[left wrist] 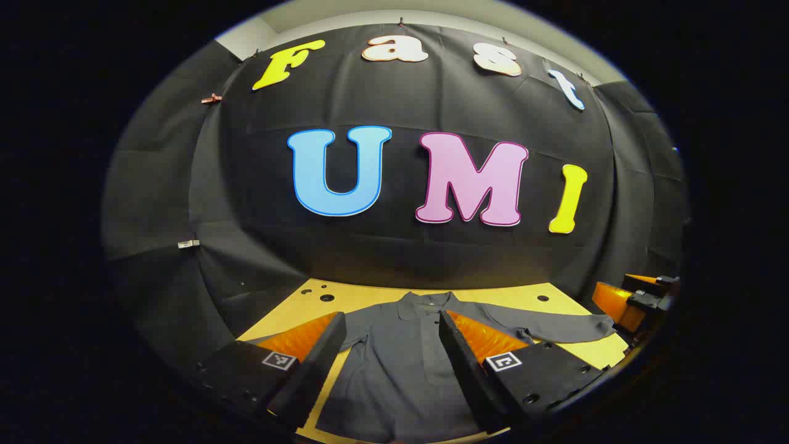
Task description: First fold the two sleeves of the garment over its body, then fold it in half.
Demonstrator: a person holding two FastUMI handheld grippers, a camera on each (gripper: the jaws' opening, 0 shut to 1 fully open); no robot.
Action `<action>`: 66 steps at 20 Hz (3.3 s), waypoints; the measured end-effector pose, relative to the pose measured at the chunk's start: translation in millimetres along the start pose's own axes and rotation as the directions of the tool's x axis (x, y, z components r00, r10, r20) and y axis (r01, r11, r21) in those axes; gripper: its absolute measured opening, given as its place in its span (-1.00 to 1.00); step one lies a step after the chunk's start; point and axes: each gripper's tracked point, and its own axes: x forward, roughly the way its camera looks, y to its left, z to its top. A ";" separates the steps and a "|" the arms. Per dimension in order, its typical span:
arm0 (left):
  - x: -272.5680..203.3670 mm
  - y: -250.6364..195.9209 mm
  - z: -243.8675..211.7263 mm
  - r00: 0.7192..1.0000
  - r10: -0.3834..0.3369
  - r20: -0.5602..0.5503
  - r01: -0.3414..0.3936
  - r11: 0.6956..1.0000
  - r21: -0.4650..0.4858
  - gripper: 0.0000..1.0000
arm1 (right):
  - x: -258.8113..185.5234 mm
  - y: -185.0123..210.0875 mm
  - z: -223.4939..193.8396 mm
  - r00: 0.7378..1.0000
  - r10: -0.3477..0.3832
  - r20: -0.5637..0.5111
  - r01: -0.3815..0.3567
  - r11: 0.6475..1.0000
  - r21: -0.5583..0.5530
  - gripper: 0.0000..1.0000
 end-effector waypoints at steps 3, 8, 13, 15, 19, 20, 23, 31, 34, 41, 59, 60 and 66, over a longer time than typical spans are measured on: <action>0.1 4.5 1.5 1.000 0.004 0.005 -0.004 1.000 0.025 0.83 | -0.5 -4.5 -4.1 1.000 -0.010 -0.008 0.010 1.000 0.005 0.95; 2.3 7.8 -5.8 1.000 -0.007 -0.008 0.007 0.999 0.043 0.92 | 0.7 -6.6 -12.9 0.999 -0.017 -0.041 0.017 1.000 0.002 0.95; 8.7 13.6 -5.9 1.000 0.016 -0.012 -0.015 0.999 0.036 0.92 | 23.9 6.3 3.6 1.000 0.002 -0.010 -0.002 1.000 0.014 0.94; 15.1 14.5 -3.2 1.000 0.022 -0.005 -0.022 0.999 0.035 0.92 | 34.5 11.9 9.3 1.000 0.017 -0.003 -0.017 1.000 0.019 0.94; 29.3 14.5 -2.8 0.999 0.054 -0.005 -0.054 0.998 0.040 0.92 | 54.7 7.7 3.3 0.999 0.035 -0.019 -0.035 0.999 0.012 0.94; 34.1 11.4 -2.8 0.998 0.057 -0.003 -0.057 0.998 0.039 0.92 | 61.0 3.8 -0.9 0.999 0.035 -0.026 -0.035 0.999 0.003 0.94; 46.6 5.1 -17.3 0.997 0.074 -0.007 -0.074 0.996 0.045 0.92 | 82.3 -9.7 -13.1 0.999 0.039 -0.022 -0.040 0.999 -0.027 0.94; 57.2 -21.6 -42.1 0.996 0.060 -0.069 -0.057 0.997 0.049 0.83 | 124.9 -76.2 -56.1 0.988 -0.066 -0.137 0.070 0.997 0.020 0.95; 61.2 -19.2 -38.9 0.993 0.076 -0.091 -0.072 0.996 0.044 0.92 | 134.1 -110.6 -71.0 0.974 -0.105 -0.203 0.111 0.994 0.021 0.96; 71.8 -6.1 -29.2 0.988 0.128 -0.088 -0.124 0.991 0.052 0.92 | 157.2 -193.8 -96.2 0.934 -0.210 -0.288 0.235 0.970 0.055 0.96; 86.7 -30.5 -43.4 0.979 0.119 -0.165 -0.108 0.991 0.074 0.92 | 155.2 -393.8 -231.7 0.669 -0.496 -0.553 0.608 0.793 0.024 0.96; 87.1 -30.9 -42.1 0.978 0.122 -0.168 -0.110 0.991 0.078 0.92 | 154.5 -398.4 -239.6 0.656 -0.497 -0.569 0.613 0.790 0.017 0.96; 89.7 -39.2 -42.9 0.977 0.112 -0.179 -0.094 0.990 0.108 0.89 | 152.7 -411.5 -269.3 0.611 -0.488 -0.624 0.597 0.801 -0.041 0.96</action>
